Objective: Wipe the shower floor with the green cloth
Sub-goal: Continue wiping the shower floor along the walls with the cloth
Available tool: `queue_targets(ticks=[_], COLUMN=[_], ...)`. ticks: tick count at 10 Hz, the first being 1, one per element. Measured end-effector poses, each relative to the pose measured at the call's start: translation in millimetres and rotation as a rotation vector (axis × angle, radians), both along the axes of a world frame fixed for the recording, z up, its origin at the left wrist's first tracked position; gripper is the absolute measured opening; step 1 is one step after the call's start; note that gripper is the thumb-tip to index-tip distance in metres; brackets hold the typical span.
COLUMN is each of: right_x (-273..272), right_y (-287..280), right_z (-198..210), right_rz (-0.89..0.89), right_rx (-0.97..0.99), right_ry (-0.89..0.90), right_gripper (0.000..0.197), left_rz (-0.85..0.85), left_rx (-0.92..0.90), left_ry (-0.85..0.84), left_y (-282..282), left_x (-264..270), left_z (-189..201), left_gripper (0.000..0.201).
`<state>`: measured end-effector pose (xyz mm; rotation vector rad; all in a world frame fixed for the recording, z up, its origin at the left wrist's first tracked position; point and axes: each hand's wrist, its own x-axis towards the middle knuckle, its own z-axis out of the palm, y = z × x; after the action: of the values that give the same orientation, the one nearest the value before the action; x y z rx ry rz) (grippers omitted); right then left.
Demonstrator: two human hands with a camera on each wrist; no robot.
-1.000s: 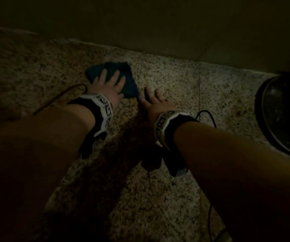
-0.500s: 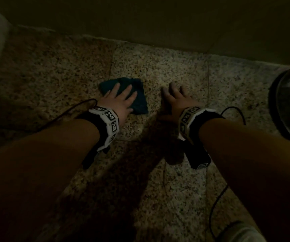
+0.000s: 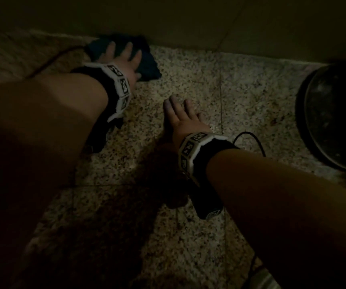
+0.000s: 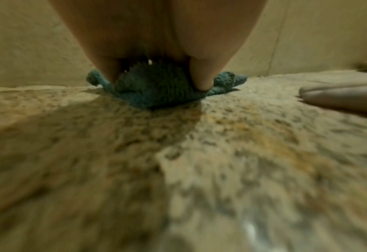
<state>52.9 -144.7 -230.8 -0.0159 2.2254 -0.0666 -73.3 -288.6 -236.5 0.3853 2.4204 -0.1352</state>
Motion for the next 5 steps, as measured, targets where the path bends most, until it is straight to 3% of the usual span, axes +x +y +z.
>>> queue_targets(ticks=[1, 2, 3, 5], right_x=[-4, -1, 0, 9], right_y=[2, 2, 4, 35], right_z=[-5, -2, 4, 12], right_rz=[-0.035, -0.007, -0.003, -0.016], right_rx=[-0.06, -0.091, -0.106, 0.026], right_ry=[0.028, 0.044, 0.095, 0.108], right_gripper=[0.108, 0.104, 0.101, 0.101], left_rz=[-0.027, -0.026, -0.063, -0.153], left_rx=[0.034, 0.02, -0.105, -0.109], left_ry=[0.115, 0.052, -0.063, -0.21], left_y=[-4, -3, 3, 4], left_x=[12, 30, 70, 130], left_z=[1, -1, 9, 12], left_gripper=[0.059, 0.06, 0.061, 0.064])
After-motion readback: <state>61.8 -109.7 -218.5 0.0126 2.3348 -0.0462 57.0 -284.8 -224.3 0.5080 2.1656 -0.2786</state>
